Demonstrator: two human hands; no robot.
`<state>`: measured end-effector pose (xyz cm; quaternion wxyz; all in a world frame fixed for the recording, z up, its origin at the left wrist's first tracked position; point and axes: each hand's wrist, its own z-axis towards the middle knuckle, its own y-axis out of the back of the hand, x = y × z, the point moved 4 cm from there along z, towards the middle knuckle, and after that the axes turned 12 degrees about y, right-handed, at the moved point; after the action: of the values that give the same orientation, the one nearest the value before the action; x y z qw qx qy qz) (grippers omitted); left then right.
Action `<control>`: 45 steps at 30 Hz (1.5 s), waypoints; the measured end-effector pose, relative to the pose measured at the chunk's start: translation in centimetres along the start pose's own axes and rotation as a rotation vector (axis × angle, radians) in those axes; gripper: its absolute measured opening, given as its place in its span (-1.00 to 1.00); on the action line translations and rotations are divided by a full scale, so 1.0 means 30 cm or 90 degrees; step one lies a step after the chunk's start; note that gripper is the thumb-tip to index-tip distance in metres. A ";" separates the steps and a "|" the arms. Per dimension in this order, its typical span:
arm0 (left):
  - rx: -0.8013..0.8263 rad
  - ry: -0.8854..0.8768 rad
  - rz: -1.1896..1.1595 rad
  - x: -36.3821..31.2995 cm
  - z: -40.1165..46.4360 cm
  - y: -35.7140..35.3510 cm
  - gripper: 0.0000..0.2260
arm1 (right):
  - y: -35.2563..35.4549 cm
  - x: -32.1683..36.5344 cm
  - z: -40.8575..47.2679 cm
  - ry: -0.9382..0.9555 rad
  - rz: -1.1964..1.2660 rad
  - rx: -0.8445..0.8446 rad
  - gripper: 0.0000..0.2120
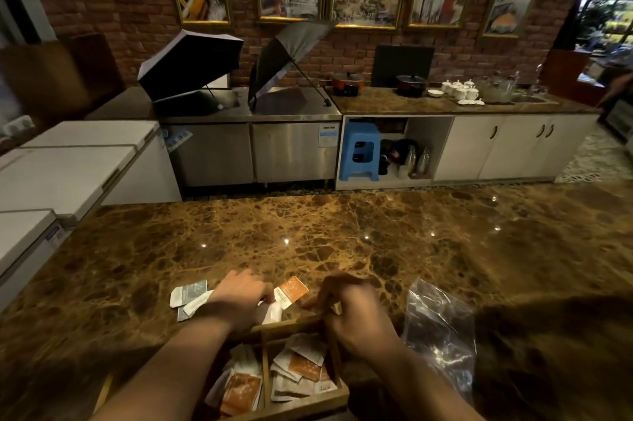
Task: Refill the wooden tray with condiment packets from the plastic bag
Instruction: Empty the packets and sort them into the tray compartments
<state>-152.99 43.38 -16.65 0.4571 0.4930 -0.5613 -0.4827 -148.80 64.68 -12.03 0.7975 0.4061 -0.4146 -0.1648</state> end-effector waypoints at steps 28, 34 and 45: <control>-0.098 0.032 -0.245 0.091 -0.441 0.100 -0.87 | -0.067 0.177 -0.028 0.021 -0.090 0.225 -0.82; -0.134 0.180 -0.238 0.177 -0.283 0.133 -0.77 | -0.042 0.069 0.052 -0.111 -0.108 0.181 -0.78; -0.014 0.098 -0.115 0.140 -0.124 0.030 -0.57 | -0.148 -0.030 0.176 -0.092 -0.145 0.223 -0.68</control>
<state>-149.82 38.92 -15.16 0.4588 0.5724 -0.4722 -0.4888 -153.23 59.79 -14.26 0.6592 0.5700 -0.4443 -0.2078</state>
